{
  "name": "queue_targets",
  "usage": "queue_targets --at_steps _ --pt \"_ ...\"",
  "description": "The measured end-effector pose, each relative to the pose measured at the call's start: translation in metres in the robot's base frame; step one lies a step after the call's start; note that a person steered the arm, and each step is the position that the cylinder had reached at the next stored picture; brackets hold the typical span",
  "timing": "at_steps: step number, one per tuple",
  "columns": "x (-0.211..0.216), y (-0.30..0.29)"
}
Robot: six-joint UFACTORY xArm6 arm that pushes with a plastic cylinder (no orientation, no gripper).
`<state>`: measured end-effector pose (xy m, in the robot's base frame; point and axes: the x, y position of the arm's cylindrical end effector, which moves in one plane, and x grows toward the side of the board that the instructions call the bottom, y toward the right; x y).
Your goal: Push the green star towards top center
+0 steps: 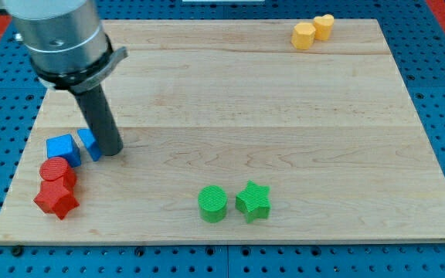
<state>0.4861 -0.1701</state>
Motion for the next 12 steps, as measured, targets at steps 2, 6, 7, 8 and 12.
queue_targets --at_steps 2,6,7,8,12 --pt "0.024 0.022" --pt "0.130 0.196" --pt "0.102 0.215" --pt "0.030 0.195" --pt "-0.106 0.188"
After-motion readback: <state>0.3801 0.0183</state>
